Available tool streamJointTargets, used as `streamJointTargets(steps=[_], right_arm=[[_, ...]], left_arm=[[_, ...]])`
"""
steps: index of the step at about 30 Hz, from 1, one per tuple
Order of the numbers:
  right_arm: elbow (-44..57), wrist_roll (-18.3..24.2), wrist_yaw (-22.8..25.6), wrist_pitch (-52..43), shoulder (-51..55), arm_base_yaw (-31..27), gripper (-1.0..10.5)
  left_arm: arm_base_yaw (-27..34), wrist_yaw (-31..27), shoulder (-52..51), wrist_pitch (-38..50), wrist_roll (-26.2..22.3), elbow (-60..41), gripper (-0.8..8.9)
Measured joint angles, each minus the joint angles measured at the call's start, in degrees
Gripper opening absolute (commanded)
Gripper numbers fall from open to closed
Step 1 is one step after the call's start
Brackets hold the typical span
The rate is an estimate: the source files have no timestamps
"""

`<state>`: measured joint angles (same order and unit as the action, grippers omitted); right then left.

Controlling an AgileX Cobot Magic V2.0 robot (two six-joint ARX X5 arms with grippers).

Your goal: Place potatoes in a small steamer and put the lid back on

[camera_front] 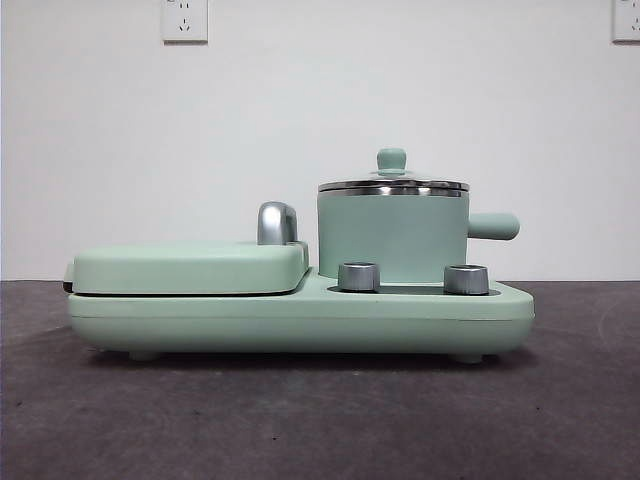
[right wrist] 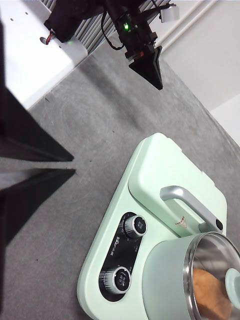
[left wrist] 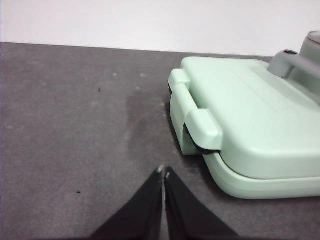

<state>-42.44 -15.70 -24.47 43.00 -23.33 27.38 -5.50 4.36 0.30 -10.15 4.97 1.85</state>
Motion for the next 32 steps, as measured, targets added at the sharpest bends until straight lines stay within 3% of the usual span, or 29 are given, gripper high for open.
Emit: streamJointTargets(steps=[25, 28, 32], right_arm=[[0.2, 0.0, 0.0, -0.5, 0.5, -0.2, 0.2], [2.1, 0.1, 0.0, -1.3, 3.2, -3.5, 0.2], [9.6, 0.6, -0.1, -10.3, 8.6, -12.4, 0.2]], left_arm=[[0.0, 0.0, 0.0, 0.0, 0.4, 0.0, 0.07], [0.0, 0.0, 0.0, 0.0, 0.4, 0.0, 0.07], [0.0, 0.0, 0.0, 0.0, 0.4, 0.0, 0.07]])
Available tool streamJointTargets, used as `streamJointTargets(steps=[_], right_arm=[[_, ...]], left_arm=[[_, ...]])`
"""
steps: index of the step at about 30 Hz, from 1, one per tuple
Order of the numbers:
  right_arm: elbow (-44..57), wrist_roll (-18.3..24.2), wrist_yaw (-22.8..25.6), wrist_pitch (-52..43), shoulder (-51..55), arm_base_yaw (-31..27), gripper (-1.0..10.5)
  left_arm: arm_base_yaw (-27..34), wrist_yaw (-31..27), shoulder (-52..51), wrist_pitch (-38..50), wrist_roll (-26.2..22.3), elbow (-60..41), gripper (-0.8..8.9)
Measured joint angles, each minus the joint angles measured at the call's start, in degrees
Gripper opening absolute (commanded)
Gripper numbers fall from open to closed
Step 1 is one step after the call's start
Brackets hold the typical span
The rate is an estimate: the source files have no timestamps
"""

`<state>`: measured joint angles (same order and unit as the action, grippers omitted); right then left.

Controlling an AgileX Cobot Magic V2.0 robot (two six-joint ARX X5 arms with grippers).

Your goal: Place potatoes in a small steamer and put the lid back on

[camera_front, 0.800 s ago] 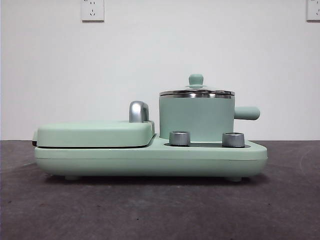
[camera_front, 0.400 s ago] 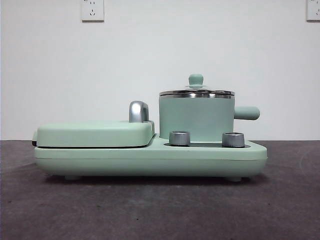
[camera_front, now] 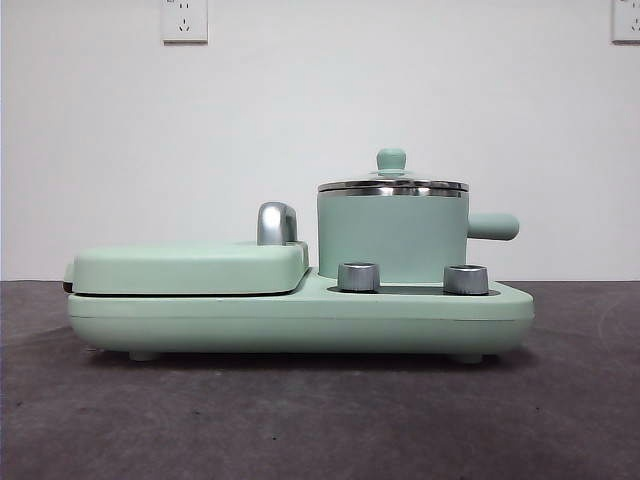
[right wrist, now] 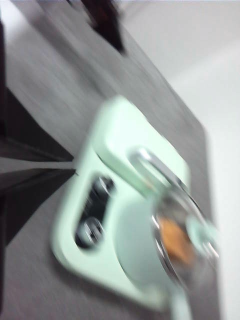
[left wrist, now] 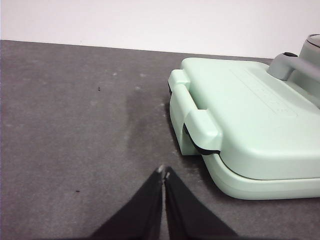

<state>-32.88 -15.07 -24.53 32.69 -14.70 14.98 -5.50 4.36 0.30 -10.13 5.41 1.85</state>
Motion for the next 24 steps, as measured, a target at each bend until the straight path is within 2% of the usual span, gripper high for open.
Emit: streamJointTargets(steps=[5, 9, 16, 24], right_arm=[[14.3, 3.5, 1.3, -14.0, 6.9, -10.0, 0.2], [23.0, 7.9, 6.6, -18.0, 11.6, -14.1, 0.2], [29.2, 10.4, 20.9, -18.4, 14.3, -14.3, 0.2], [30.6, 10.8, 24.8, -19.5, 14.3, -14.3, 0.2]], left_arm=[[0.0, 0.0, 0.0, 0.0, 0.0, 0.0, 0.07], [0.0, 0.0, 0.0, 0.0, 0.0, 0.0, 0.07], [0.0, 0.0, 0.0, 0.0, 0.0, 0.0, 0.07], [0.0, 0.0, 0.0, 0.0, 0.0, 0.0, 0.07]])
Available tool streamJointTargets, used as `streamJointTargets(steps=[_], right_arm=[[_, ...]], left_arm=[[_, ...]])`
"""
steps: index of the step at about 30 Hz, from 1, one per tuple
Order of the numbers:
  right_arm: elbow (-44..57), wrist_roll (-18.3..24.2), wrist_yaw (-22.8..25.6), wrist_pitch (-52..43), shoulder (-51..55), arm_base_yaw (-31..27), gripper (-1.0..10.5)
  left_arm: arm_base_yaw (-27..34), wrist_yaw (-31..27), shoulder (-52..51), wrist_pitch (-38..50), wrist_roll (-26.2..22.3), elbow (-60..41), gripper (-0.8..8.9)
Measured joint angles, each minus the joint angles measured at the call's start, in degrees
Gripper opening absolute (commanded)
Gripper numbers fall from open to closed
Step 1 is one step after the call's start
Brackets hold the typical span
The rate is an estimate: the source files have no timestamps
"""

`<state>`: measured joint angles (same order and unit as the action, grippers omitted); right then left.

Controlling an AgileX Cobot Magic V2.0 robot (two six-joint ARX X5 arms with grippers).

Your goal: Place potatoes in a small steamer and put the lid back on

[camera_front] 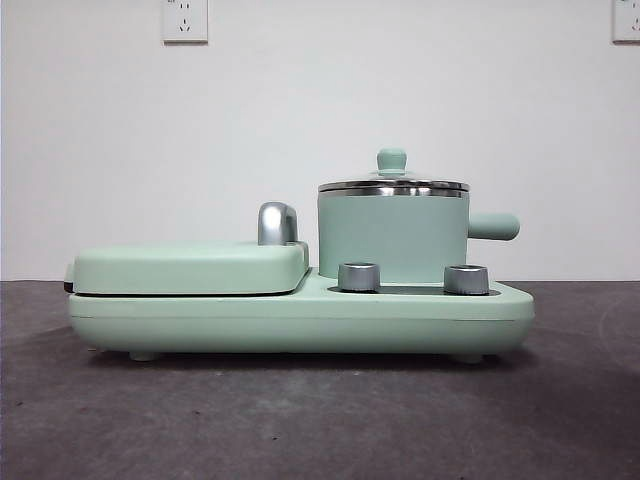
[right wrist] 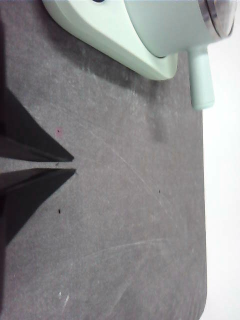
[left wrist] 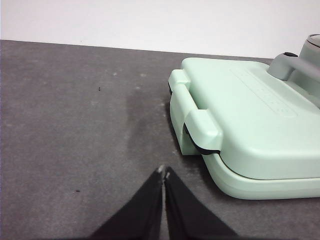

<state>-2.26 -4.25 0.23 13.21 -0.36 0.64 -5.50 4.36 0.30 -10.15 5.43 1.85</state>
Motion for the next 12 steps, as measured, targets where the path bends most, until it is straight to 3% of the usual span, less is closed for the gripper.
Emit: streamJointTargets(steps=[12], right_arm=[[1.3, 0.0, -0.2, -3.7, 0.0, 0.0, 0.2]], left_arm=[[0.0, 0.0, 0.0, 0.0, 0.0, 0.0, 0.07]])
